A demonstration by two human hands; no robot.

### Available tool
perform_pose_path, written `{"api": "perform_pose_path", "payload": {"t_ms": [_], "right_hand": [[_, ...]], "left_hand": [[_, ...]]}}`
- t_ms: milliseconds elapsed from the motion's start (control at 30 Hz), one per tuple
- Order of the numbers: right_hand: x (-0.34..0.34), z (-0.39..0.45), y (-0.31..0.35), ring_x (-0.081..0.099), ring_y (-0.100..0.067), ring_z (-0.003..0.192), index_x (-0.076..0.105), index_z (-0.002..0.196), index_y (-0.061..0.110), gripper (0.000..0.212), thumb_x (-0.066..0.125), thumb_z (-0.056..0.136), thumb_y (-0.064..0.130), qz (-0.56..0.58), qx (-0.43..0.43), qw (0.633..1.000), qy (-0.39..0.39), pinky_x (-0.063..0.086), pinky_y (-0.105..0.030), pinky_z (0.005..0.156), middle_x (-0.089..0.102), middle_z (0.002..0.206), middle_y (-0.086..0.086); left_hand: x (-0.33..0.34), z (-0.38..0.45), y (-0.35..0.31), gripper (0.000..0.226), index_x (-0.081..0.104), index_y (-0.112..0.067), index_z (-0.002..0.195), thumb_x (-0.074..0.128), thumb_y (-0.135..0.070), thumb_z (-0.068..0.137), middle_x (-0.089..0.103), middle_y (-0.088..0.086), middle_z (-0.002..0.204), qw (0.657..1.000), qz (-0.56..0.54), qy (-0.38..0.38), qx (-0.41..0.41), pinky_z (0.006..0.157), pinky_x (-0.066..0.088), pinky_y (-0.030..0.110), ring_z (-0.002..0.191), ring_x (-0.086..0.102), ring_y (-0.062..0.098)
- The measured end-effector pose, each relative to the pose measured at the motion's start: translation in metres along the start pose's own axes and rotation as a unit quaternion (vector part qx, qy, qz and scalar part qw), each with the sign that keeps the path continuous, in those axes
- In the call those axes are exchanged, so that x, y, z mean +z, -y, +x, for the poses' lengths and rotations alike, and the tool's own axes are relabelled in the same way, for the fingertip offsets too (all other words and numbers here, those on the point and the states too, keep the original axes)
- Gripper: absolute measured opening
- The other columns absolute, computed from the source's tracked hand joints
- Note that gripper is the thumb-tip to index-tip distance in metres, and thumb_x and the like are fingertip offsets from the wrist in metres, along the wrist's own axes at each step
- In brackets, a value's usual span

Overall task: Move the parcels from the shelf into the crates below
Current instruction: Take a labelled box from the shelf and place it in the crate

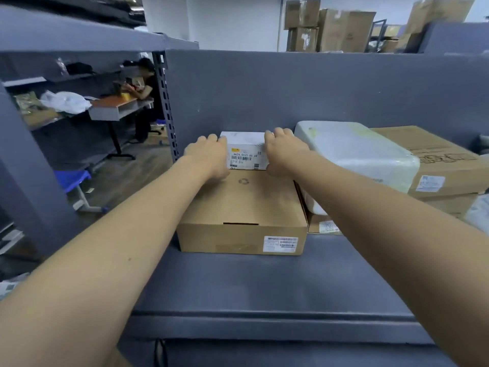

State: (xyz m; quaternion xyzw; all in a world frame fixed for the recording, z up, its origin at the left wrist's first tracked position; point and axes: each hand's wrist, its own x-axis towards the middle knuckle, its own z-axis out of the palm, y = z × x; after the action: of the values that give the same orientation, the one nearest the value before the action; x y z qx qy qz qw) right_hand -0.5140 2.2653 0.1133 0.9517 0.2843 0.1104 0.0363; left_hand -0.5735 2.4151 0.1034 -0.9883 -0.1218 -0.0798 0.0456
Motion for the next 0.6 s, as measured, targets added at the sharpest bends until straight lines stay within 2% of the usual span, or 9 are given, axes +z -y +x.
{"api": "perform_pose_path", "payload": {"t_ms": [133, 233, 300, 367, 467, 533, 600], "right_hand": [[0.016, 0.021, 0.002, 0.029, -0.03, 0.131, 0.014, 0.146, 0.0, 0.071, 0.053, 0.089, 0.015, 0.0, 0.009, 1.0, -0.015, 0.032, -0.037, 0.105, 0.03, 0.142, -0.015], [0.025, 0.028, 0.003, 0.024, -0.033, 0.134, 0.009, 0.147, 0.002, 0.074, 0.051, 0.088, 0.014, 0.021, 0.038, 0.998, -0.037, 0.028, -0.038, 0.108, 0.023, 0.145, -0.02], [0.032, 0.03, 0.003, 0.024, -0.037, 0.133, 0.006, 0.148, 0.002, 0.075, 0.05, 0.088, 0.013, 0.039, 0.064, 0.997, -0.027, 0.027, -0.038, 0.107, 0.018, 0.146, -0.024], [0.039, 0.027, 0.002, 0.032, -0.039, 0.127, 0.006, 0.147, 0.002, 0.074, 0.049, 0.087, 0.011, 0.057, 0.071, 0.996, -0.001, 0.032, -0.036, 0.1, 0.014, 0.146, -0.028], [0.044, 0.021, 0.003, 0.049, -0.037, 0.112, 0.013, 0.143, 0.004, 0.067, 0.047, 0.086, 0.004, 0.119, 0.073, 0.99, 0.019, 0.034, -0.033, 0.076, 0.005, 0.149, -0.028], [0.044, 0.018, 0.005, 0.052, -0.037, 0.108, 0.017, 0.14, 0.003, 0.061, 0.047, 0.086, 0.003, 0.139, 0.073, 0.988, 0.01, 0.031, -0.031, 0.073, 0.008, 0.147, -0.028], [0.041, 0.014, 0.009, 0.05, -0.037, 0.11, 0.023, 0.135, 0.001, 0.053, 0.047, 0.088, 0.006, 0.149, 0.083, 0.985, 0.002, 0.032, -0.03, 0.075, 0.015, 0.143, -0.028]], "left_hand": [[0.015, 0.025, 0.008, 0.077, 0.023, -0.007, 0.143, 0.063, -0.036, 0.084, 0.031, 0.012, 0.142, 1.0, 0.008, 0.014, 0.007, 0.1, 0.039, 0.048, 0.129, 0.033, 0.033], [0.029, 0.036, 0.007, 0.089, 0.01, -0.007, 0.147, 0.064, -0.035, 0.083, 0.016, 0.015, 0.15, 0.999, -0.024, 0.037, 0.001, 0.104, 0.035, 0.048, 0.133, 0.028, 0.036], [0.036, 0.039, 0.003, 0.082, 0.014, -0.006, 0.144, 0.064, -0.029, 0.083, 0.023, 0.018, 0.143, 0.998, -0.06, 0.024, -0.003, 0.1, 0.039, 0.046, 0.127, 0.035, 0.036], [0.04, 0.039, -0.001, 0.067, 0.025, -0.005, 0.135, 0.064, -0.023, 0.083, 0.032, 0.017, 0.129, 0.996, -0.092, -0.006, -0.006, 0.091, 0.043, 0.044, 0.115, 0.044, 0.036], [0.044, 0.035, -0.003, 0.055, 0.029, -0.006, 0.129, 0.06, -0.015, 0.085, 0.033, 0.017, 0.122, 0.991, -0.132, -0.022, -0.011, 0.078, 0.044, 0.04, 0.097, 0.05, 0.034], [0.042, 0.03, -0.002, 0.05, 0.031, -0.006, 0.126, 0.058, -0.013, 0.085, 0.033, 0.015, 0.12, 0.985, -0.168, -0.026, -0.015, 0.076, 0.043, 0.038, 0.091, 0.049, 0.032], [0.037, 0.021, -0.001, 0.049, 0.034, -0.007, 0.126, 0.059, -0.014, 0.085, 0.035, 0.015, 0.12, 0.98, -0.196, -0.026, -0.009, 0.079, 0.044, 0.038, 0.096, 0.05, 0.033]]}}
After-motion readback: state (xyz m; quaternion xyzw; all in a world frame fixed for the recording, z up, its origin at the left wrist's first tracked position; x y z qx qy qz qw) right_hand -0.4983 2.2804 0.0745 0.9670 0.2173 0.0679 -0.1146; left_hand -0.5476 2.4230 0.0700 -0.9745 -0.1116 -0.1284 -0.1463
